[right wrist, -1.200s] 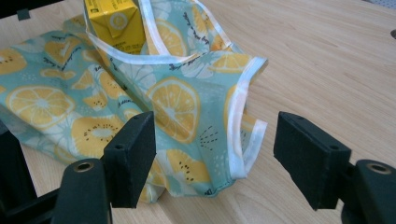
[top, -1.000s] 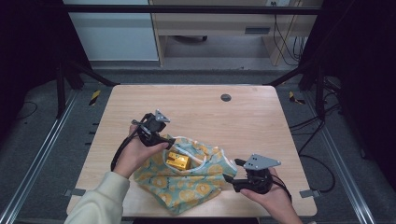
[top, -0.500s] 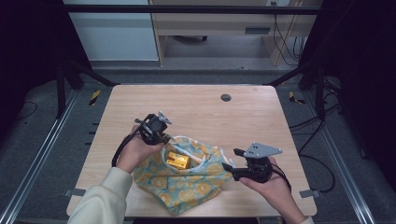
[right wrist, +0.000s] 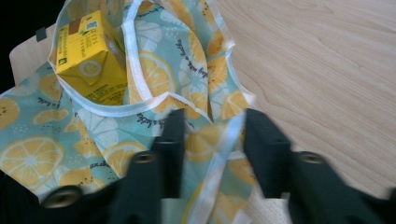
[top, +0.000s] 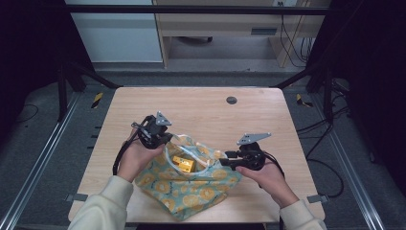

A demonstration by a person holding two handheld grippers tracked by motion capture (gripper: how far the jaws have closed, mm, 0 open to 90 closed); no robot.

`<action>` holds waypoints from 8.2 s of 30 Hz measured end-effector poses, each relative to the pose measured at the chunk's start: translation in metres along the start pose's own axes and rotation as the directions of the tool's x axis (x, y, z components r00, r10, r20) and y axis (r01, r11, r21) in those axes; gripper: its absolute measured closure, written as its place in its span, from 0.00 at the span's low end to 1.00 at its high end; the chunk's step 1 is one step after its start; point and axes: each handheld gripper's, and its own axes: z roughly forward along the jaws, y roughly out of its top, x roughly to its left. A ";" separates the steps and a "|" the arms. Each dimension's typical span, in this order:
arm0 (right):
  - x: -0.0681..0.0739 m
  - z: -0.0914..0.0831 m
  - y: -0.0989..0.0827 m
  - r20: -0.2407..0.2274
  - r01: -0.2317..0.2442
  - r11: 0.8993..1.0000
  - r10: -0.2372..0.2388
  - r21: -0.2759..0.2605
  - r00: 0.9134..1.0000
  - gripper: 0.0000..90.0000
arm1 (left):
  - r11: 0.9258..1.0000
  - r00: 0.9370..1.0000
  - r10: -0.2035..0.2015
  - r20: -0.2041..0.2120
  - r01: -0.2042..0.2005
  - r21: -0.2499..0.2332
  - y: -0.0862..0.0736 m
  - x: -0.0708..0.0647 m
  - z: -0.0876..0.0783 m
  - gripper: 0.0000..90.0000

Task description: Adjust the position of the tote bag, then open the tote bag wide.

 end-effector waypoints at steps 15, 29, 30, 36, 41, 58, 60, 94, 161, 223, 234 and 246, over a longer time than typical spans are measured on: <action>0.028 -0.049 0.003 0.110 0.143 0.973 -0.125 -0.182 0.986 0.99 | 0.966 0.997 -0.030 -0.077 0.009 -0.258 -0.027 -0.002 -0.055 0.98; 0.070 -0.051 -0.019 0.036 0.246 0.953 -0.243 -0.177 0.969 0.99 | 0.935 0.995 -0.082 0.056 0.096 -0.341 -0.105 -0.013 -0.074 0.99; 0.071 -0.049 -0.021 0.031 0.245 0.954 -0.244 -0.173 0.969 0.99 | 0.934 0.995 -0.079 0.064 0.096 -0.343 -0.110 -0.014 -0.073 0.99; 0.072 -0.047 -0.031 0.008 0.237 0.956 -0.239 -0.171 0.971 1.00 | 0.935 0.992 -0.089 0.086 0.113 -0.336 -0.142 -0.014 -0.074 0.99; 0.075 -0.041 -0.040 -0.020 0.238 0.960 -0.244 -0.147 0.970 1.00 | 0.948 0.992 -0.076 0.102 0.104 -0.300 -0.153 -0.016 -0.066 1.00; 0.063 -0.007 -0.065 -0.049 0.225 0.974 -0.224 0.032 0.973 1.00 | 0.999 0.996 0.020 0.088 -0.015 -0.052 -0.168 -0.032 -0.022 0.99; 0.062 -0.002 -0.067 -0.051 0.225 0.973 -0.222 0.056 0.974 1.00 | 0.999 0.996 0.027 0.083 -0.024 -0.038 -0.169 -0.033 -0.020 0.99; 0.070 -0.030 -0.052 0.039 0.220 0.976 -0.220 0.011 0.975 0.35 | 0.969 0.996 -0.071 0.059 0.083 -0.234 -0.162 -0.036 -0.042 0.38; 0.036 0.070 0.028 -0.025 0.229 0.962 -0.227 0.148 0.973 0.99 | 0.981 0.969 0.193 0.155 -0.191 -0.025 -0.135 -0.099 0.014 0.94; -0.027 0.093 0.021 0.083 -0.011 0.987 -0.003 0.159 0.997 0.99 | 0.938 0.928 0.335 0.165 -0.345 0.032 -0.157 -0.104 -0.012 1.00; -0.030 0.096 0.020 0.107 -0.021 0.985 0.002 0.169 0.994 0.99 | 0.938 0.931 0.337 0.140 -0.345 0.038 -0.159 -0.103 -0.014 1.00; -0.033 0.098 0.019 0.137 -0.024 0.986 0.001 0.167 0.991 0.99 | 0.938 0.933 0.338 0.127 -0.345 0.039 -0.160 -0.104 -0.017 1.00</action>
